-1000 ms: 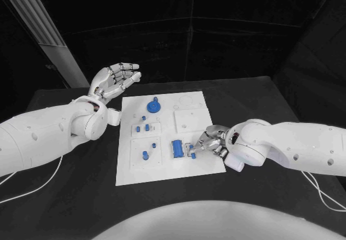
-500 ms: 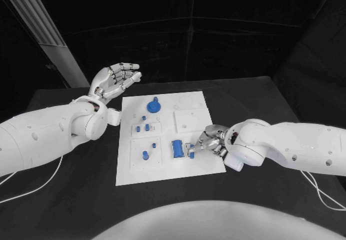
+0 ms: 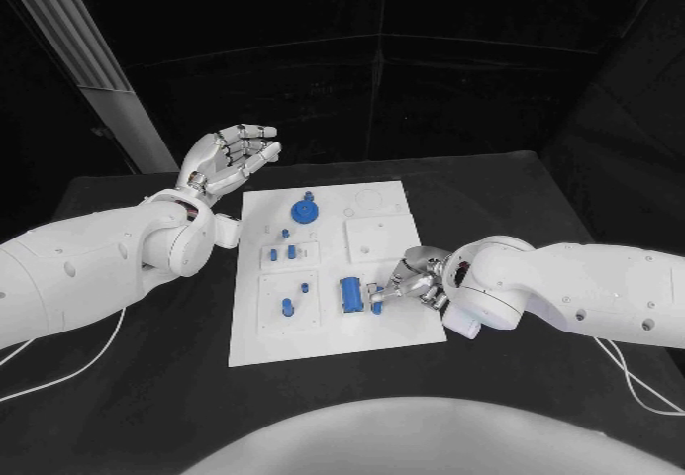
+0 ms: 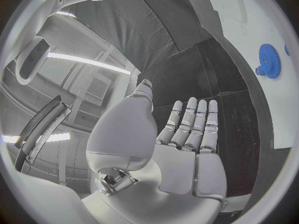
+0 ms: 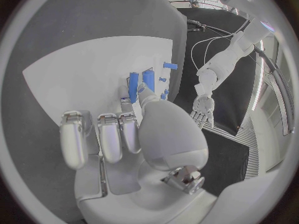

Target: Assemble the parts on the task board

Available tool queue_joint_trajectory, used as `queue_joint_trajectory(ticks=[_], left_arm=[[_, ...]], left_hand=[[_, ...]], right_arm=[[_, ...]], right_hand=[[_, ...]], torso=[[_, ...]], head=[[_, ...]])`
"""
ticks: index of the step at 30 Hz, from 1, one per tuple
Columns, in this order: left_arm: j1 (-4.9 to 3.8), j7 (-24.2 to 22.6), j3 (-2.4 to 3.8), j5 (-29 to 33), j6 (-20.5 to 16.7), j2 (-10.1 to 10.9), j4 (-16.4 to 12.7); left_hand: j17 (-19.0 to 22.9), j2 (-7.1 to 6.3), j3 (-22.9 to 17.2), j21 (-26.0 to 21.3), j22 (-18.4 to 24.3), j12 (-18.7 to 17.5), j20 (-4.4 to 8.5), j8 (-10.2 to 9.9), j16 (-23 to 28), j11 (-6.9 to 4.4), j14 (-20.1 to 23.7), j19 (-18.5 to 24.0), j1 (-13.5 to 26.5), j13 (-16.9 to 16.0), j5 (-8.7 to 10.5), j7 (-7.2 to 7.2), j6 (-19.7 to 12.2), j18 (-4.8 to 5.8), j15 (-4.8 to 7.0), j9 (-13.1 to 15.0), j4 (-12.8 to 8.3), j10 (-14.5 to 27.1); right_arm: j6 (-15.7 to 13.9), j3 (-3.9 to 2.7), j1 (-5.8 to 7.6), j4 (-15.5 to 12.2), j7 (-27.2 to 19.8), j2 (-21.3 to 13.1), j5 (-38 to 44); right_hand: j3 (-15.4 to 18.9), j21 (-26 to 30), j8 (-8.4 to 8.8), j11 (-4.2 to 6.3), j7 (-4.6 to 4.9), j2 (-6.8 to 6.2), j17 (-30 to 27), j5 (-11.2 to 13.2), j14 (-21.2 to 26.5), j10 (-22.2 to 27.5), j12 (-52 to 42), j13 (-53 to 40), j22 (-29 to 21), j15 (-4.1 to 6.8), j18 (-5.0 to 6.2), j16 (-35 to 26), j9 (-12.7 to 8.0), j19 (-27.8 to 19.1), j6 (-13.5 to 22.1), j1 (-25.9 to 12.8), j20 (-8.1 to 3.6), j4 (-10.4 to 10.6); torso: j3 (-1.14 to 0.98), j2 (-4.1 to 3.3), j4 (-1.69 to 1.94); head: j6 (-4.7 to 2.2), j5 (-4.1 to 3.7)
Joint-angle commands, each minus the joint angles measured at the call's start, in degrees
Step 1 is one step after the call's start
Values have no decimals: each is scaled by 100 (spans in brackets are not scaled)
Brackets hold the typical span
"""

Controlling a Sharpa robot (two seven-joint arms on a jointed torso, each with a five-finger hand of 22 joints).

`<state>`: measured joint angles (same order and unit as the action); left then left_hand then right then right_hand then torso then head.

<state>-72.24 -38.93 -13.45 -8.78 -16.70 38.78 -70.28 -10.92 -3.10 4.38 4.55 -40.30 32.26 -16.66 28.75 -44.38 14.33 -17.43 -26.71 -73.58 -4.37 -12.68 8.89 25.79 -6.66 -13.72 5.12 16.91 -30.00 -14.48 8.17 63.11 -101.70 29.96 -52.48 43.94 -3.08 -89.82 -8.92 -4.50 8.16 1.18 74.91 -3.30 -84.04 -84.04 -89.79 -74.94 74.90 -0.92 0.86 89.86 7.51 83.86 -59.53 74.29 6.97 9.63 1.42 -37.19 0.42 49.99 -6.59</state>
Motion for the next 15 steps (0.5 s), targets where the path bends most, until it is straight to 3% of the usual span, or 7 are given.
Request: queue_joint_trajectory(ticks=[1, 7, 10, 13, 15], left_arm=[[-9, -937, 4, 11, 58, -3, -6], [-9, -933, 4, 11, 65, 0, -5], [-9, -930, 4, 11, 72, 0, -6], [-9, -928, 4, 11, 75, 1, -7], [-9, -927, 4, 11, 77, 1, -6]], left_hand=[[4, 50, -38, -28, 9, 20, 2, 17, -38, -9, 51, 32, 2, 5, -27, 756, -42, 67, 4, -10, -3, 30], [4, 50, -38, -28, 9, 20, 2, 17, -38, -9, 51, 32, 2, 5, -27, 756, -42, 67, 4, -10, -3, 30], [11, 54, -38, -27, 10, 26, 2, 23, -43, -9, 51, 33, -1, 8, -30, 756, -46, 66, 4, -11, -4, 31], [11, 54, -38, -27, 10, 26, 2, 23, -43, -9, 51, 33, -1, 8, -30, 756, -46, 66, 4, -11, -4, 31], [11, 54, -38, -27, 10, 26, 2, 23, -43, -9, 51, 33, -1, 8, -30, 756, -46, 66, 4, -11, -4, 31]], right_arm=[[127, 3, 0, -25, 60, 14, 118], [122, 3, 0, -46, 108, 16, 233], [94, 3, 0, -55, 116, 16, 280], [69, 3, 0, -63, 119, 14, 318], [47, 3, 0, -68, 117, 12, 333]], right_hand=[[105, -18, -30, 21, -2, -30, 1509, 22, -596, -597, -21, -1506, 1510, 46, -86, 14, 14, 614, 73, -64, -21, 41], [284, -18, -174, 48, -36, -15, 1509, 20, -596, -597, -21, -1506, 1510, 79, -86, 14, 87, 614, 273, -71, -52, 103], [417, -18, -390, 87, -76, 15, 1509, 22, -596, -597, -21, -1506, 1510, 119, -86, 14, 198, 614, 439, -35, -86, 125], [595, -18, -809, 128, -98, 106, 1509, 12, -596, -597, -21, -1506, 1510, 154, -86, 14, 418, 614, 735, 28, -134, 161], [675, -18, -984, 140, -116, 106, 1509, 11, -596, -597, -21, -1506, 1510, 161, -86, 14, 511, 614, 880, 52, -144, 165]], torso=[[-1, 4, -6], [0, 2, -5], [-1, 0, -9], [-1, -2, -6], [-1, 0, -3]], head=[[1, 3], [1, -5], [1, -2], [1, -6], [1, -7]])
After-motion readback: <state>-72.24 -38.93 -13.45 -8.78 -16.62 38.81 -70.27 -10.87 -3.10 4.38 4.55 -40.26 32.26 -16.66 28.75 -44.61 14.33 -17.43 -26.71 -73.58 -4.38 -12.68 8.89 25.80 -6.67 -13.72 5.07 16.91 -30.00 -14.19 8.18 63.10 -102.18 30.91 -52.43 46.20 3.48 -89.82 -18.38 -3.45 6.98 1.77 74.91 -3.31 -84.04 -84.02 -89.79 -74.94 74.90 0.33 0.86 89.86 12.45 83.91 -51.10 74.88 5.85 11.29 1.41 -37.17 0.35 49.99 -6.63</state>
